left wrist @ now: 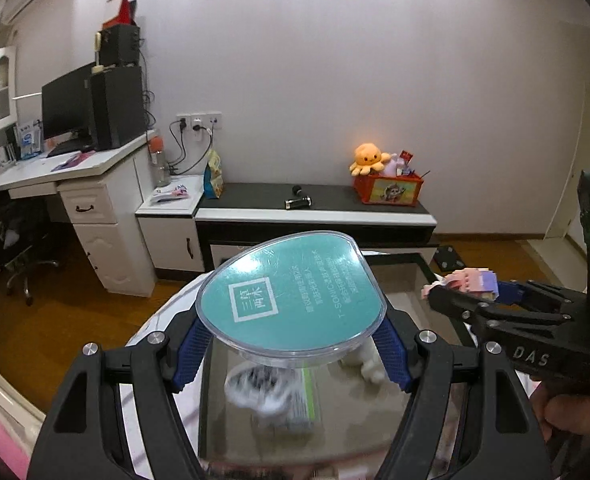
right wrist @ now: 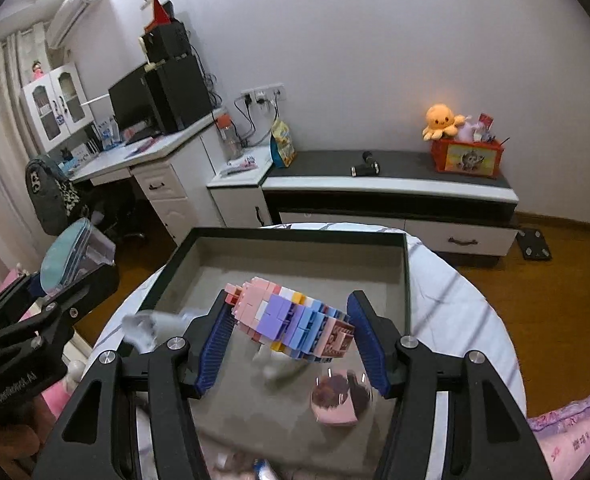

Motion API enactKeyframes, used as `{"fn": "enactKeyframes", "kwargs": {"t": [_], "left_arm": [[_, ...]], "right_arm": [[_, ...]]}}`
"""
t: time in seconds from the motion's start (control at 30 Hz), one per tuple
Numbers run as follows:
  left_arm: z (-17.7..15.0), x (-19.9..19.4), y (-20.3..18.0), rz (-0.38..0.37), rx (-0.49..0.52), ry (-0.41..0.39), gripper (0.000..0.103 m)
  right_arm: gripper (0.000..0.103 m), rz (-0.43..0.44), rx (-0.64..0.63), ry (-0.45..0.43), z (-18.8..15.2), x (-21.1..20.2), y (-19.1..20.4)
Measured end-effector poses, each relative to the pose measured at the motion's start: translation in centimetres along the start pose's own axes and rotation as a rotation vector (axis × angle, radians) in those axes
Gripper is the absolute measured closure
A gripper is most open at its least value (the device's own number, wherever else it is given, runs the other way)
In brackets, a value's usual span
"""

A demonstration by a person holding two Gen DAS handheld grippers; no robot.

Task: Organize rigid objects
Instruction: 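Lower the block figure and teal case into the pink box and release both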

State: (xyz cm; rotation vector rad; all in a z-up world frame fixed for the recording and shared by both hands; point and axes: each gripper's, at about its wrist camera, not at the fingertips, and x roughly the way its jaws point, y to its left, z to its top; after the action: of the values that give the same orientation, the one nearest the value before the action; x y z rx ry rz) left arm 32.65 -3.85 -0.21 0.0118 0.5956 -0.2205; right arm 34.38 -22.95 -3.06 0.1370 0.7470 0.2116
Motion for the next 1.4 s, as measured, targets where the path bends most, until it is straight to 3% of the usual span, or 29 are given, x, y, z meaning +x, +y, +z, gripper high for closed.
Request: {"fn": "enactKeyframes", "kwargs": {"t": [0.23,0.5,0.53,0.6,0.7,0.77,0.83,0.87,1.4], "left_arm": [[0.5,7.0,-0.8,-0.001,0.024,0.12,0.029],[-0.6,10.5,-0.8,0.01,0.028,0.197,0.028],[-0.8,10.5,-0.9,0.011,0.033,0.201,0.027],[-0.9,10.5,-0.8,0.015,0.034,0.194,0.014],[-1.0,9.4,-0.5,0.012,0.026,0.168,0.009],[-1.0,8.3,-0.3,0.002,0.016,0.148,0.006],[-1.0,6.9,-0.1,0.008,0.014,0.116,0.004],[-0.9,6.0,0.1,0.008,0.008,0.099,0.002],[-2.3,-6.2,0.2,0.082,-0.01,-0.084,0.0]], "right_arm": [[0.044,-0.037,0.032,0.105,0.9,5.9,-1.9],[0.043,-0.066,0.045,0.187,0.2,9.1,-3.2],[0.043,-0.067,0.044,0.192,0.1,9.2,-3.3],[0.04,-0.07,0.042,0.2,-0.2,9.3,-3.1],[0.02,-0.075,0.039,0.2,-0.6,9.0,-3.0],[0.017,-0.061,0.051,0.171,-0.6,8.2,-2.9],[0.002,-0.065,0.048,0.16,-0.6,7.6,-2.6],[0.0,-0.082,0.041,0.147,-0.7,7.1,-2.3],[0.0,-0.097,0.052,-0.041,-2.4,-2.8,0.9]]}}
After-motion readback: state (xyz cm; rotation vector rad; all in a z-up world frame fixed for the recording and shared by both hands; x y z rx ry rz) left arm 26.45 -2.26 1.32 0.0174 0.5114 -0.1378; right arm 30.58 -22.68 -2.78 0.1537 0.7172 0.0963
